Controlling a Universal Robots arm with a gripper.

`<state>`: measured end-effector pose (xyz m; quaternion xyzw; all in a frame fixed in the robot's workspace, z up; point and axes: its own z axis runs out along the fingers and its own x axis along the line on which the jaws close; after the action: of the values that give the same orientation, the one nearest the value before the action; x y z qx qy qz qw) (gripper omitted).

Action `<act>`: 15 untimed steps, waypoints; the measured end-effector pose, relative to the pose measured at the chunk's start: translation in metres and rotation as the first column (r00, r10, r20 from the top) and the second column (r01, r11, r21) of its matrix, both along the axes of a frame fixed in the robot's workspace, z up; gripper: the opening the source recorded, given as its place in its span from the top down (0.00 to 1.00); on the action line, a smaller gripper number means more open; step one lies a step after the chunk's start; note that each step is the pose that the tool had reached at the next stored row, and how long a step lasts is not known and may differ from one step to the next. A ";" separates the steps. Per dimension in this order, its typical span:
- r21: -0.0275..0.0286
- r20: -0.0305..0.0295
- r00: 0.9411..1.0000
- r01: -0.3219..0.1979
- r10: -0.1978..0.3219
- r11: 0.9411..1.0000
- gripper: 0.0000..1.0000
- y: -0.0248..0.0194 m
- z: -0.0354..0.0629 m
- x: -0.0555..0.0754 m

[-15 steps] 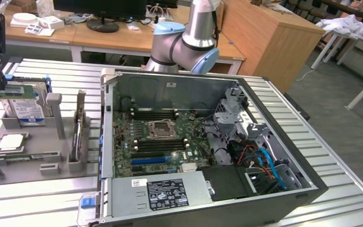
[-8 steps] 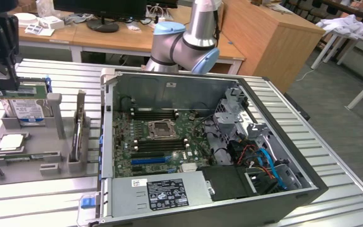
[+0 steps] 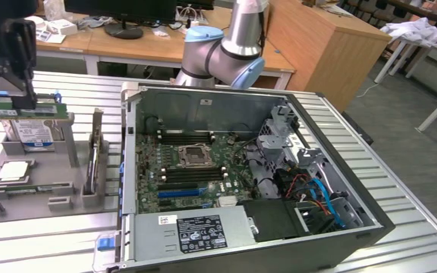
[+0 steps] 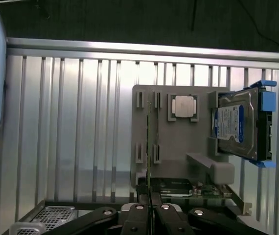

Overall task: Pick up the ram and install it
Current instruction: 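Pick up the ram and move it above insertion slot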

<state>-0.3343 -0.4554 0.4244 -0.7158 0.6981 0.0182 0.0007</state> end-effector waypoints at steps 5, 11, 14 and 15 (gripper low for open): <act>0.000 0.000 1.000 -0.003 0.003 1.000 0.88 -0.0001 -0.0001 0.012; 0.000 0.000 1.000 -0.008 0.008 1.000 0.88 -0.0005 0.0000 0.029; 0.000 0.000 1.000 -0.009 0.009 1.000 0.88 -0.0006 0.0000 0.037; 0.000 0.000 1.000 -0.010 0.010 1.000 0.88 -0.0006 0.0000 0.039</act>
<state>-0.2953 -0.4560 0.4244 -0.7191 0.6946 0.0182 0.0006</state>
